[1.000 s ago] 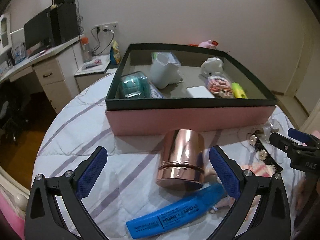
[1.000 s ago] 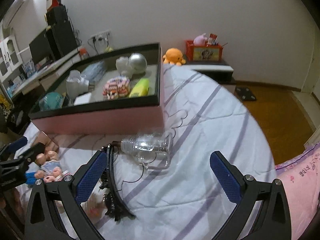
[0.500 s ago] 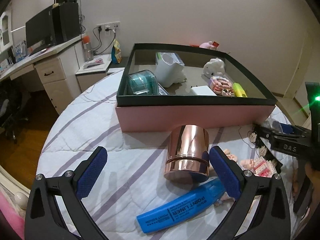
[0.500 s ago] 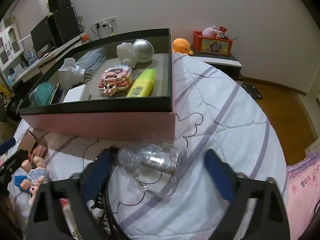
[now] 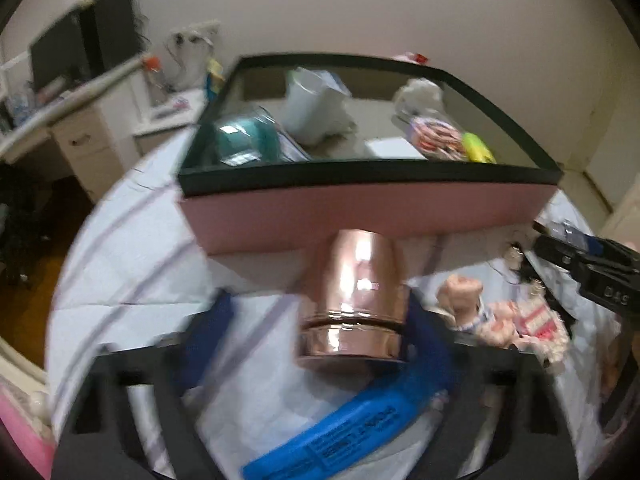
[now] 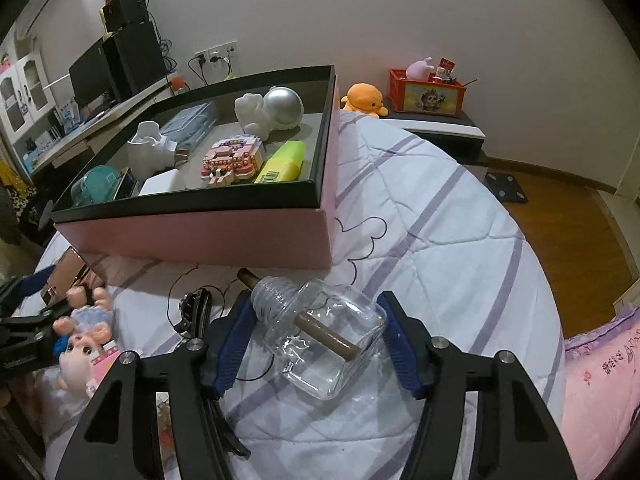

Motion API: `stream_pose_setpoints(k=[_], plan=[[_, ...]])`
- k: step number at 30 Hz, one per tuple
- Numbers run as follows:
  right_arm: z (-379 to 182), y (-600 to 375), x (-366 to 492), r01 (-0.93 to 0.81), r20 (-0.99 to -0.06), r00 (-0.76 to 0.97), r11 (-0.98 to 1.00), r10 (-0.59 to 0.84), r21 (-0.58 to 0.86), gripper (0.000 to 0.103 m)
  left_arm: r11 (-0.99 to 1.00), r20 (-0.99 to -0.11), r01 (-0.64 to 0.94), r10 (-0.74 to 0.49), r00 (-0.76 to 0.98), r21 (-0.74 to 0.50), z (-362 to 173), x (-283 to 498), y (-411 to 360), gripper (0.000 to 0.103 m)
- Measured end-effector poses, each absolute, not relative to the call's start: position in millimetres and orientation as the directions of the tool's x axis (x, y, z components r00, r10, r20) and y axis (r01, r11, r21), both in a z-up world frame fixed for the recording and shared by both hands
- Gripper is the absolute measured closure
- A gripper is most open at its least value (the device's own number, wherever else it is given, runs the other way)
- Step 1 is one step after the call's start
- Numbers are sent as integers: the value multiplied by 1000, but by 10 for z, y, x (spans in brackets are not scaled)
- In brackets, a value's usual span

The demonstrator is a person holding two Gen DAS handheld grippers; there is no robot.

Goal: Organize rigid objects
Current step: 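Grasp the rose-gold cup with the left gripper while the right gripper grasps the glass bottle, then lift the cup and glass bottle and carry them toward the pink box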

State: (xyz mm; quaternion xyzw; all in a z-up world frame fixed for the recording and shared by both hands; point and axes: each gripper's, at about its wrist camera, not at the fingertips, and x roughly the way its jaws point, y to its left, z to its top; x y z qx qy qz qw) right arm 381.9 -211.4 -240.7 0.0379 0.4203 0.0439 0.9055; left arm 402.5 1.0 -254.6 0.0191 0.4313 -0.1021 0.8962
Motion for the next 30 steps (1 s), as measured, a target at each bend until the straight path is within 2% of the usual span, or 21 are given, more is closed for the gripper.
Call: stream_pose_setpoints(k=[3, 10, 16, 30], plan=[[-2406, -2098, 3821, -46, -757, 644, 994, 106, 99, 40, 976, -769, 219, -149, 622, -12, -2521, 3978, -74, 56], [-2309, -2113, 3689, -49, -723, 681, 993, 114, 111, 40, 982, -748, 188, -108, 655, 23, -2424, 3820, -75, 56], [-2093, -1996, 3463, -81, -665, 735, 990, 135, 112, 40, 981, -703, 192, -134, 699, 3, -2175, 3598, -71, 56], [-1244, -1466, 2649, -147, -450, 881, 989, 146, 33, 40, 986, -480, 166, -145, 865, 1, -1311, 2721, -79, 56]])
